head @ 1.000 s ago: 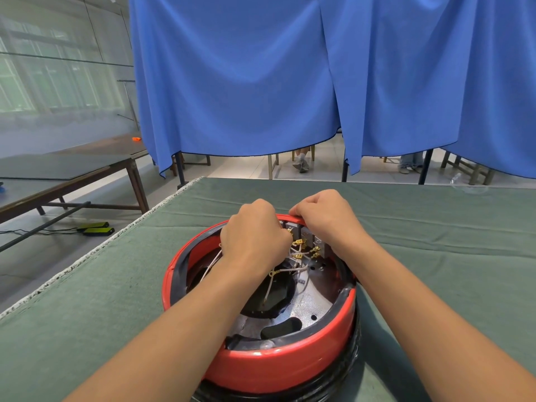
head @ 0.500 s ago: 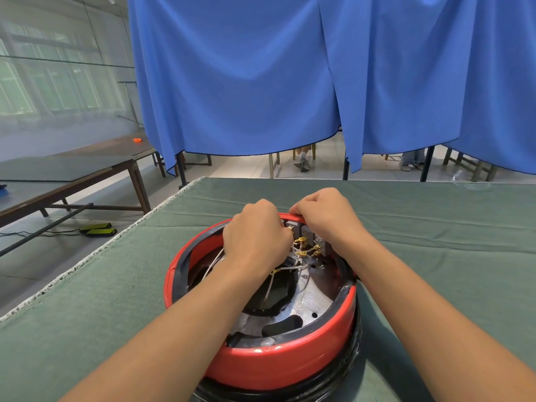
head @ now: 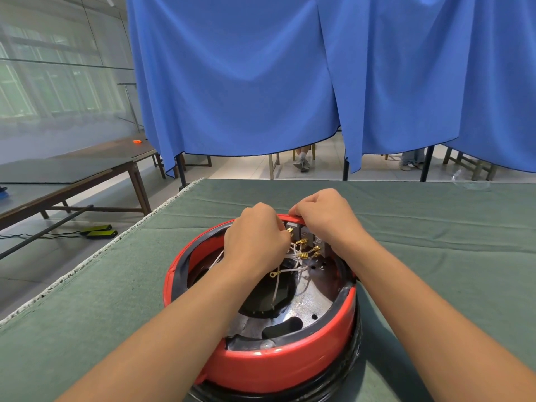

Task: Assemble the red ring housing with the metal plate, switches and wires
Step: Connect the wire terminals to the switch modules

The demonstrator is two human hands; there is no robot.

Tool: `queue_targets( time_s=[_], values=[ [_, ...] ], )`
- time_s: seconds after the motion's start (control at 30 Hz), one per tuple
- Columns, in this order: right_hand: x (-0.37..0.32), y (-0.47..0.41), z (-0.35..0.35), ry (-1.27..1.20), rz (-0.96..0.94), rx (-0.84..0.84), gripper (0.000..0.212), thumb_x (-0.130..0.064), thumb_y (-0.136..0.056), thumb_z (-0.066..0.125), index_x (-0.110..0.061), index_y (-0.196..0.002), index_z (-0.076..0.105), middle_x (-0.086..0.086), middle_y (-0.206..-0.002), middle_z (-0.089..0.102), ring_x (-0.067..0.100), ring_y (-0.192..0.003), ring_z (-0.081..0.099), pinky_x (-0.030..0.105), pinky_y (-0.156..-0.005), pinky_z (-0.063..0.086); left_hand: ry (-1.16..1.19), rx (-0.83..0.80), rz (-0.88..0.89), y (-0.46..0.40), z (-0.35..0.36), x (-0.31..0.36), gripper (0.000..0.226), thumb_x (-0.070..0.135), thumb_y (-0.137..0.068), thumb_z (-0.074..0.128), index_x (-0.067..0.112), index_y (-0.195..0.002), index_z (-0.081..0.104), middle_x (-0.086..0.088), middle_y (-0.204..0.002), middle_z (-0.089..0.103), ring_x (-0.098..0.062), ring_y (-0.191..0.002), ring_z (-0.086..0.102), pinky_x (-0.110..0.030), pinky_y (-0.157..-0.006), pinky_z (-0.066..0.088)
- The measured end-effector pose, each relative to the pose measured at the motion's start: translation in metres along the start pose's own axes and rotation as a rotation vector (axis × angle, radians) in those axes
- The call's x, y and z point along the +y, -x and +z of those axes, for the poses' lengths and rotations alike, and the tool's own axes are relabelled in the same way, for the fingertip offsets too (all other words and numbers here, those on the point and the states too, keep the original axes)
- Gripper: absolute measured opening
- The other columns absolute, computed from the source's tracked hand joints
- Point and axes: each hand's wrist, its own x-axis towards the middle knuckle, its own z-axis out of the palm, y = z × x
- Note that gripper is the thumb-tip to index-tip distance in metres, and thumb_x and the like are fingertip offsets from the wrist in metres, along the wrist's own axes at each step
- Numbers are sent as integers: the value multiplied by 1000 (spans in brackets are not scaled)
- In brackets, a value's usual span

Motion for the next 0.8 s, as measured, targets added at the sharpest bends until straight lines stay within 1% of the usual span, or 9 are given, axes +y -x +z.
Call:
queue_targets(
  time_s=[0.13,0.2,0.27,0.33,0.43,0.5,0.6,0.67,0.8],
  values=[
    [0,0,-1,-2,2,2,25,-13,-85,54,3,-93,72,21,-99,69,32,-76,61,47,-80,52,45,-23,-11,-1,0,-2,17,22,-87,63,12,-79,75,-3,-69,67,-20,-66,64,-31,-60,50],
    [0,0,-1,-4,3,2,26,-13,-84,54,3,-93,72,22,-98,69,22,-68,51,47,-78,53,41,-20,-9,-3,1,-2,17,22,-88,63,12,-80,75,-4,-70,68,-20,-65,65,-33,-63,52],
    [0,0,-1,-7,6,-1,26,-12,-85,53,4,-93,71,22,-98,68,19,-68,48,46,-78,53,-3,7,9,-2,2,-1,17,23,-88,62,13,-85,75,-3,-75,68,-19,-68,62,-30,-60,45],
    [0,-1,-1,0,2,0,26,-12,-84,53,4,-93,71,22,-99,68,25,-69,53,45,-78,53,-94,48,55,-2,4,0,17,23,-88,58,14,-89,73,-3,-78,66,-20,-70,58,-30,-60,41],
    [1,-2,0,3,-9,5,26,-12,-83,54,5,-92,71,23,-99,68,21,-67,48,39,-65,50,-197,96,115,-1,6,2,17,21,-87,55,14,-89,70,-4,-75,60,-23,-68,51,-31,-60,40],
    [0,-2,0,5,-4,7,26,-12,-84,54,5,-93,71,23,-99,68,18,-69,46,42,-68,52,-192,98,119,-2,7,1,17,22,-87,55,14,-89,70,-6,-78,64,-25,-69,53,-31,-61,42],
    [0,0,-1,15,-2,14,26,-12,-84,54,5,-95,70,24,-100,67,31,-71,56,47,-79,53,-181,113,115,-3,7,-1,17,25,-86,56,15,-88,70,-5,-78,64,-26,-72,57,-31,-61,42],
    [1,0,-1,13,-5,16,26,-12,-85,54,5,-96,70,24,-101,67,39,-87,63,47,-80,53,-184,130,114,-3,8,-1,16,25,-86,57,16,-87,70,-2,-73,58,-25,-68,52,-31,-60,40],
    [2,-1,-1,10,-10,2,26,-12,-85,53,5,-95,71,22,-94,70,40,-85,61,43,-72,54,-180,133,121,-3,7,0,14,22,-86,57,15,-83,69,0,-69,54,-24,-65,52,-31,-58,38]
  ],
)
